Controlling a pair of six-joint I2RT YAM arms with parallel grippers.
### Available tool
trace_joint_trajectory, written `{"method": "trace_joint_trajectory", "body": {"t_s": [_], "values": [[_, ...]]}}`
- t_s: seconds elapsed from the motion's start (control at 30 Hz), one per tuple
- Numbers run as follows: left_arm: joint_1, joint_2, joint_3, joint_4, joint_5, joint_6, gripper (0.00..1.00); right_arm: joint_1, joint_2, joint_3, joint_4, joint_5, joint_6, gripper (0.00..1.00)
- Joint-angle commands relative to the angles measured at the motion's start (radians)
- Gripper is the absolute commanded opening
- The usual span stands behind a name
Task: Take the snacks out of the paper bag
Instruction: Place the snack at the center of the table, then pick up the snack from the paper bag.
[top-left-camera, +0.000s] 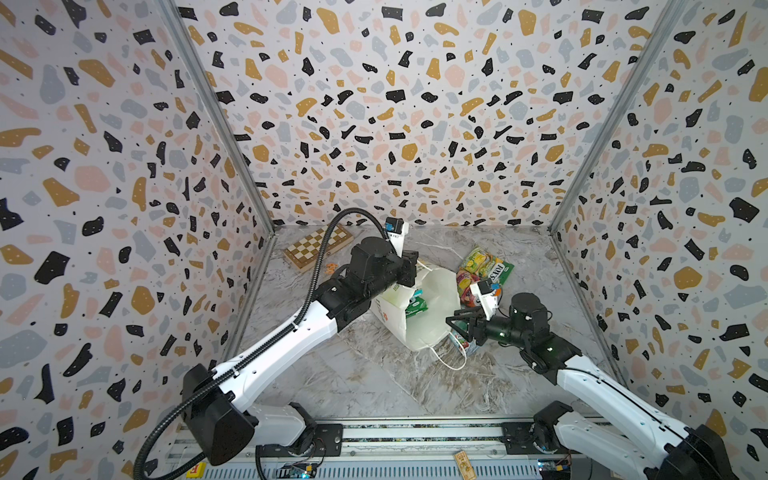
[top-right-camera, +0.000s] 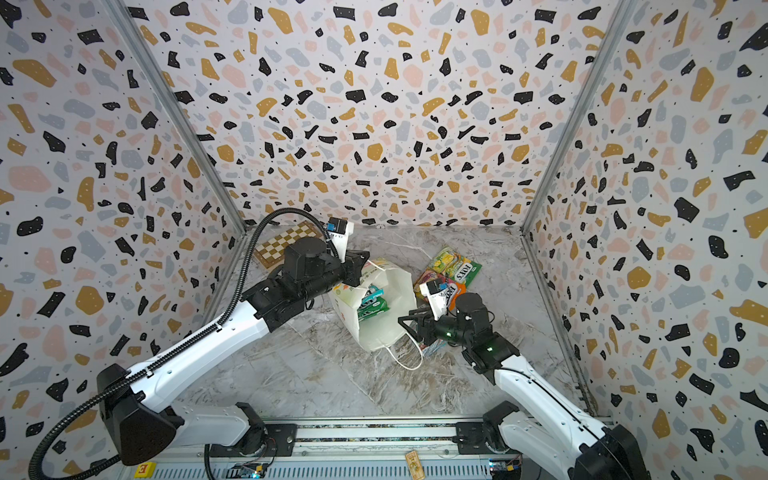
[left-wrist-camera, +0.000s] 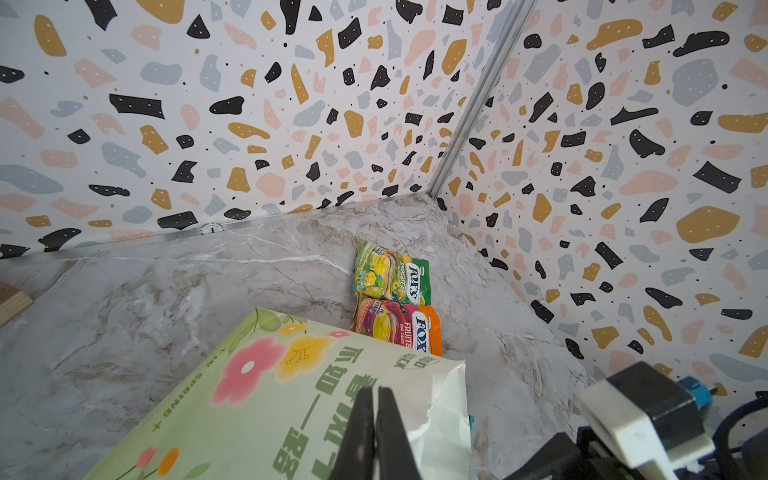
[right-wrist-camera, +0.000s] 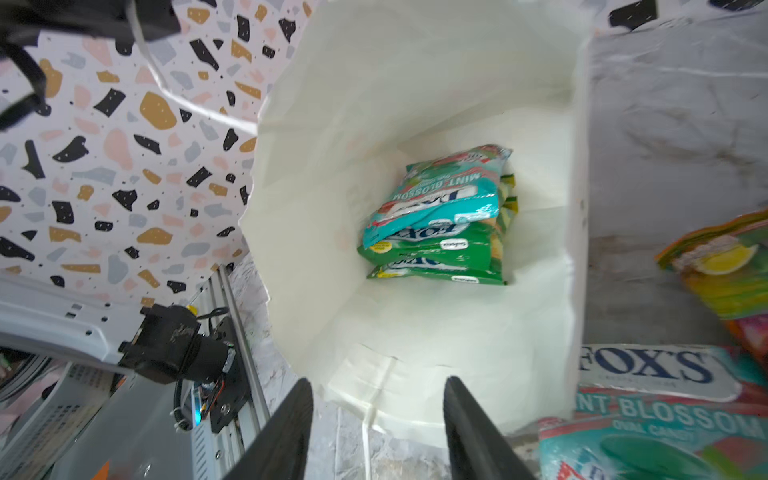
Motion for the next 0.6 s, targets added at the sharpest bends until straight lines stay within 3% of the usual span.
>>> {"method": "trace_joint_trajectory", "body": {"t_s": [0.0, 0.23, 0.57], "values": [[-0.002, -0.029, -0.013, 0.047, 0.002, 0.004, 0.0, 0.051, 0.035, 0.054, 0.037, 0.021, -0.028, 0.53], [-0.002, -0.028, -0.015, 0.053, 0.013, 0.001, 0.0, 0.137, 0.169, 0.091, 0.08, 0.113, 0.001, 0.53], [-0.001, -0.038, -0.023, 0.062, 0.014, 0.007, 0.0, 0.169, 0.384, 0.216, 0.081, 0.196, 0.044, 0.52]]}}
